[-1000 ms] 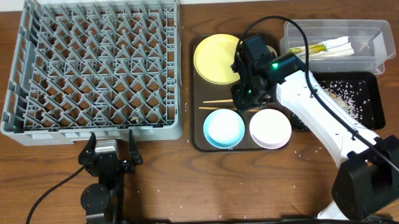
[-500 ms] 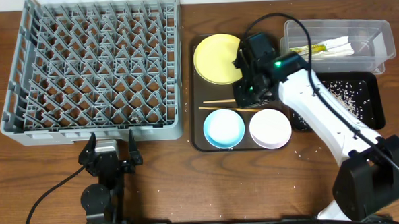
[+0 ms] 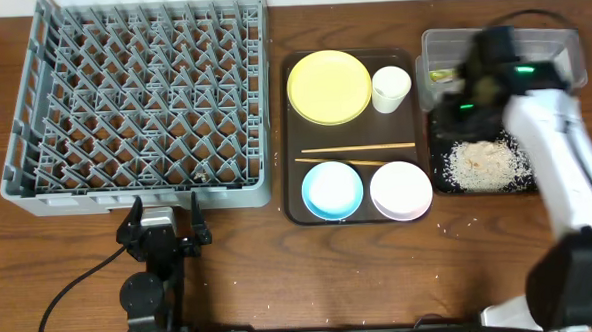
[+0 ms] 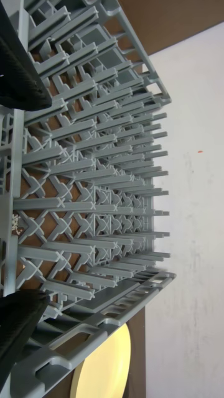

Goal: Sort waste into correct bins and load items into the dishwasher

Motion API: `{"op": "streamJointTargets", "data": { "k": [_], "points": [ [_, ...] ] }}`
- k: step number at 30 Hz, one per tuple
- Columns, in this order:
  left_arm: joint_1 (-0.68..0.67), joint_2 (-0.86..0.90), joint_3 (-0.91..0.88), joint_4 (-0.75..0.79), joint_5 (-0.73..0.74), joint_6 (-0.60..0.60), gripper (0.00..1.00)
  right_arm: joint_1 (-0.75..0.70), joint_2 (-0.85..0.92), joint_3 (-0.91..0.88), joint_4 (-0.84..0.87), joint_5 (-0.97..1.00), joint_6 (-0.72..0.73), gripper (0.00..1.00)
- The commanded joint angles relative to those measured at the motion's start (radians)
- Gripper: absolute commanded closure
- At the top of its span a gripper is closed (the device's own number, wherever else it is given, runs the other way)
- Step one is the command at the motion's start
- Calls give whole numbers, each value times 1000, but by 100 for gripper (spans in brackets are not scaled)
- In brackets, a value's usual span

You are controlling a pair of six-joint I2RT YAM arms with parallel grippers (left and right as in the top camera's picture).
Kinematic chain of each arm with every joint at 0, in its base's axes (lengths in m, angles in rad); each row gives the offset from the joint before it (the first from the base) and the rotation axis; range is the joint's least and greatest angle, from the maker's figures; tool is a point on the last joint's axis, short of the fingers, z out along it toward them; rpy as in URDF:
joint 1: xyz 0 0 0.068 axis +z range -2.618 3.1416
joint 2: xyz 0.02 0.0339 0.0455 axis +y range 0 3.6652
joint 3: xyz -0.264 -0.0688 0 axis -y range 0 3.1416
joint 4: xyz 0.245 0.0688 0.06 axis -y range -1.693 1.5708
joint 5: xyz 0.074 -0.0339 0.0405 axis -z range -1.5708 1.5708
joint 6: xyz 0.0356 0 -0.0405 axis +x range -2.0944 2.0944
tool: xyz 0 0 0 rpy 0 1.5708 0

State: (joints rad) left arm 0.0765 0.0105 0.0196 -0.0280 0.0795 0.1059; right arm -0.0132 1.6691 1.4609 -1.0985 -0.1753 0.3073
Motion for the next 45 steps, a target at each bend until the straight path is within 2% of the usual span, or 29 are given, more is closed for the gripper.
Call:
{"op": "streamJointTargets", "data": {
  "k": [1, 5, 6, 7, 8, 12, 14, 18, 22, 25, 28, 34, 39, 42, 45],
  "points": [
    [-4, -6, -16, -35, 18, 6, 7, -100, -98, 23, -4, -43, 14, 80],
    [-4, -6, -16, -35, 18, 6, 7, -197, -159, 22, -7, -43, 14, 69],
    [-4, -6, -16, -35, 18, 6, 7, -208, -168, 22, -11, -43, 14, 62],
    [-4, -6, -16, -35, 18, 6, 7, -216, -175, 22, -14, -43, 14, 35],
    [-4, -6, -16, -35, 18, 6, 7, -219, -179, 22, -18, -43, 14, 1],
    [-4, -6, -16, -12, 15, -13, 7, -215, -180, 22, -25, -43, 14, 1],
    [-4, -6, -10, 10, 18, -157, 7, -214, -179, 22, -19, -43, 14, 1],
    [-4, 0, 40, 3, 89, -322, 7, -214, -178, 22, -20, -42, 14, 1],
    [-4, 74, 180, -79, 113, -329, 7, -214, -178, 22, -20, -42, 14, 1],
    [-4, 227, 347, -224, 129, -331, 7, -214, -178, 22, -20, -42, 14, 1],
    [-4, 432, 525, -308, 212, -334, 7, -214, -178, 22, -20, -42, 14, 1],
    [-29, 801, 881, -499, 332, -438, 7, -214, -178, 22, -20, -42, 14, 1],
    [-153, 1065, 1131, -727, 327, -436, 7, -214, -178, 22, -20, -42, 14, 1],
    [-260, 1206, 1230, -806, 267, -432, 7, -214, -178, 22, -20, -42, 14, 1],
    [-373, 1304, 1261, -818, 166, -410, 7, -214, -178, 22, -20, -42, 14, 1]
  ]
}}
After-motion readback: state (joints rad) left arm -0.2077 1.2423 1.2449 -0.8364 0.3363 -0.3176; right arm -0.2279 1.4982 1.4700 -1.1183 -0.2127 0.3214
